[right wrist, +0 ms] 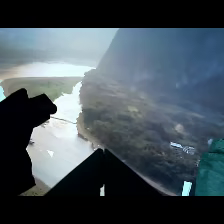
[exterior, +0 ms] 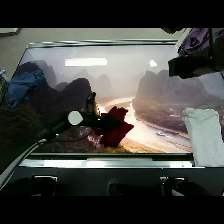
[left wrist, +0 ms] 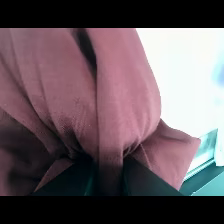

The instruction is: Fold the clothes and pants, and hang the long-sleeved shirts on hangers.

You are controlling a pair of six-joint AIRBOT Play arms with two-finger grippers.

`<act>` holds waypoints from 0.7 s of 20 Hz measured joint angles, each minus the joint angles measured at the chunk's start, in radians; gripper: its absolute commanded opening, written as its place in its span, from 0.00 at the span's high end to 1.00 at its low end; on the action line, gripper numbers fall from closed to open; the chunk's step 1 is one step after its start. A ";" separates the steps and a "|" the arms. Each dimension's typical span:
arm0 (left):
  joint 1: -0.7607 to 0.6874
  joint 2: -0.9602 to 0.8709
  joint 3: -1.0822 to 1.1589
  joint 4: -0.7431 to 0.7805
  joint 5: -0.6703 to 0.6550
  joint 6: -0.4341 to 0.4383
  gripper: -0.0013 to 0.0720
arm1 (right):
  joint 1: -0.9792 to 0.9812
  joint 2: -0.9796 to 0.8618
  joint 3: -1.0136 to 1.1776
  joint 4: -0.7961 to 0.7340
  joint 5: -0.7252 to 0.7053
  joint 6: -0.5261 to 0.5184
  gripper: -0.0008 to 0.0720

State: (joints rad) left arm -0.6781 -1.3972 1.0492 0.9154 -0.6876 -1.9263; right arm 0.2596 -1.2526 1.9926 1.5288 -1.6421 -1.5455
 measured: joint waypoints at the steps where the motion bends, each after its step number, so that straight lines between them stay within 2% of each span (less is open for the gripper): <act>1: -0.012 -0.015 0.002 -0.005 0.008 -0.017 0.03 | 0.000 0.000 0.000 0.000 0.003 -0.004 0.86; 2: -0.013 -0.021 0.003 -0.008 0.011 -0.031 0.03 | 0.000 0.000 0.000 0.000 0.011 -0.008 0.85; 4: 0.026 -0.008 0.005 0.000 -0.003 -0.045 0.03 | -0.003 -0.005 -0.005 -0.037 0.046 -0.011 0.59; 6: 0.099 0.030 0.006 0.035 -0.042 -0.049 0.03 | -0.046 -0.013 -0.039 -0.093 0.100 0.011 0.50; 8: 0.196 0.080 0.006 0.074 -0.095 -0.053 0.03 | -0.138 -0.031 -0.110 -0.089 0.164 0.067 0.49; 10: 0.291 0.122 0.006 0.102 -0.147 -0.045 0.03 | -0.253 -0.065 -0.214 0.053 0.231 0.116 0.49; 11: 0.331 0.137 0.006 0.109 -0.170 -0.032 0.03 | -0.303 -0.092 -0.275 0.175 0.266 0.125 0.49; 13: 0.389 0.153 0.006 0.123 -0.208 -0.011 0.04 | -0.359 -0.157 -0.379 0.397 0.318 0.097 0.31; 14: 0.407 0.158 0.006 0.125 -0.222 -0.003 0.06 | -0.370 -0.198 -0.425 0.488 0.337 0.072 0.31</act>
State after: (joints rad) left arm -0.2707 -1.2388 1.0554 1.0405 -0.9100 -1.9297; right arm -0.1108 -1.4502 1.5681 2.0167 -1.3048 -1.4738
